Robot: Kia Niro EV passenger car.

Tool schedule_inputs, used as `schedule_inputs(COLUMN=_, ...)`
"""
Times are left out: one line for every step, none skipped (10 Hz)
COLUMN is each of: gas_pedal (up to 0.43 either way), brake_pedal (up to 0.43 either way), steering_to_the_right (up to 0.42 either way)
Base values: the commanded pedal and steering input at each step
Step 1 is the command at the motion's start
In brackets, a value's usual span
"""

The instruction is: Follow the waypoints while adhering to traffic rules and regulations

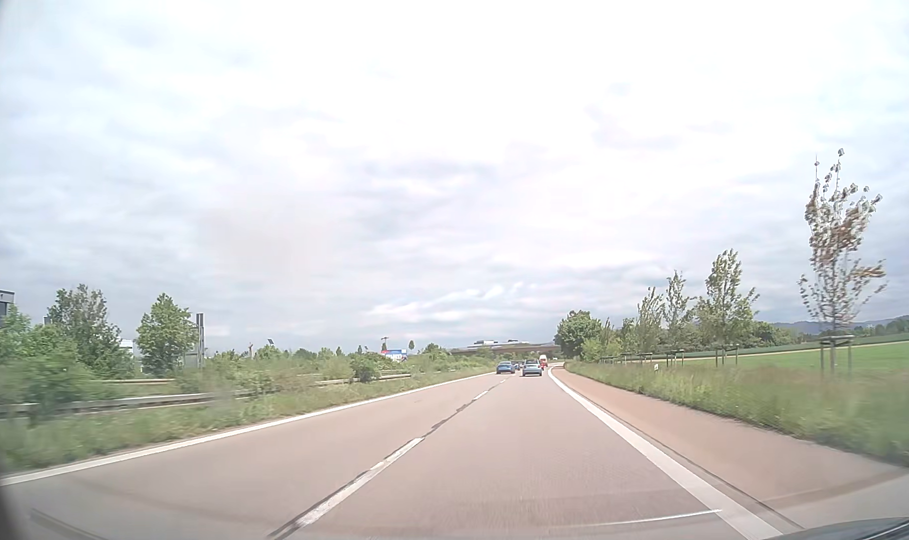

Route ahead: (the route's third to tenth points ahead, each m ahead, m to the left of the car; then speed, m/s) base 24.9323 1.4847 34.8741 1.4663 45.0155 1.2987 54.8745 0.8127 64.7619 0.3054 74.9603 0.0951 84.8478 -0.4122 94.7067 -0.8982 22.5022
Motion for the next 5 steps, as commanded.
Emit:
schedule_inputs(gas_pedal=0.228, brake_pedal=0.0, steering_to_the_right=0.001)
schedule_inputs(gas_pedal=0.228, brake_pedal=0.0, steering_to_the_right=0.001)
schedule_inputs(gas_pedal=0.228, brake_pedal=0.0, steering_to_the_right=0.001)
schedule_inputs(gas_pedal=0.24, brake_pedal=0.0, steering_to_the_right=0.001)
schedule_inputs(gas_pedal=0.228, brake_pedal=0.0, steering_to_the_right=0.001)
